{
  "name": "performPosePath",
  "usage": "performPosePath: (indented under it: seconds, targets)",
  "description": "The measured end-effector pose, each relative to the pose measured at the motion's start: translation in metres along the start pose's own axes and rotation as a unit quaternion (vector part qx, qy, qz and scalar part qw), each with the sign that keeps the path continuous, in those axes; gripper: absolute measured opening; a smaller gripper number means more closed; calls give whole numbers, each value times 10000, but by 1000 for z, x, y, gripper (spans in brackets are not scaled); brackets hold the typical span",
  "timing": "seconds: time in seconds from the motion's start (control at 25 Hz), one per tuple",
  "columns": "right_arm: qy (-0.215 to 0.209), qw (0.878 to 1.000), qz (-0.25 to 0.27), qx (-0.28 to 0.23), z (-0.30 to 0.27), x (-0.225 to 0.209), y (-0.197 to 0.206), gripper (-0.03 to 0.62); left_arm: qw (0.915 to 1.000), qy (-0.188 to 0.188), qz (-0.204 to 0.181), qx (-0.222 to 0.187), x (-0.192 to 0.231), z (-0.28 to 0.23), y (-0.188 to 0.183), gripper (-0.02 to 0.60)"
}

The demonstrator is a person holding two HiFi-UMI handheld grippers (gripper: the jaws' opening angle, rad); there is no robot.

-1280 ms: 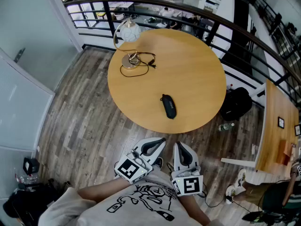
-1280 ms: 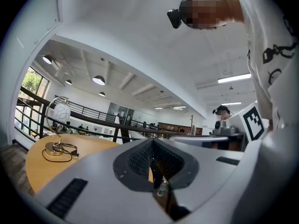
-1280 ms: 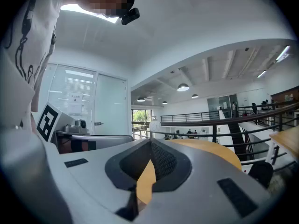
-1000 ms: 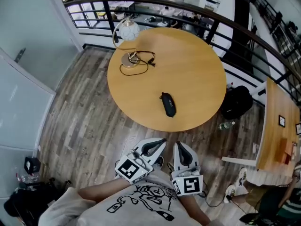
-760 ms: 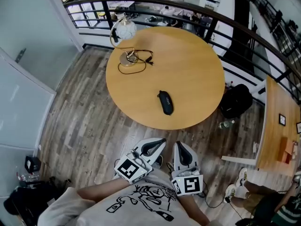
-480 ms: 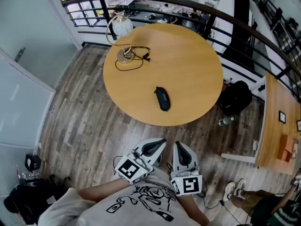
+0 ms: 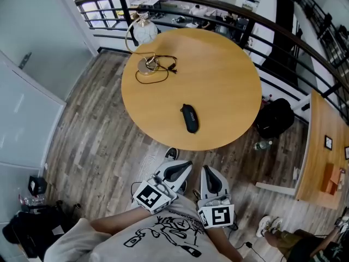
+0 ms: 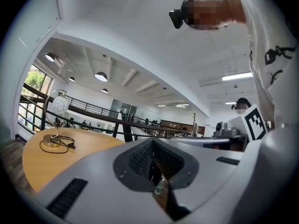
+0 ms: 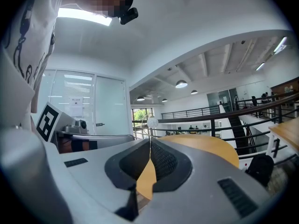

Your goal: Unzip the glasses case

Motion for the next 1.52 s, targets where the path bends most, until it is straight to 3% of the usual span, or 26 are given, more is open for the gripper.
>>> performPosePath:
  seconds: [0.44,1.08,1.52]
  targets:
    - [32,9997,157,181,-87,-44,-14,24,9998,77,199,-37,78,-63,-18,6]
    - [237,9993,221,195,-225,-93,-44,23,9991,413,118,44,200,-143,-57,6]
    - [528,9981,99,292,-243,-124,-45,23,9974,579,262,330,220,-179,-53,6]
Point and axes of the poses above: the fingertips, and each gripper's own axes: z backward along the fingers, x to its left, y out of its underside, the point moved 8 cm from there along z, backward along the fingers, and after that the axes turned 11 degrees about -y, right-handed, at the moved point
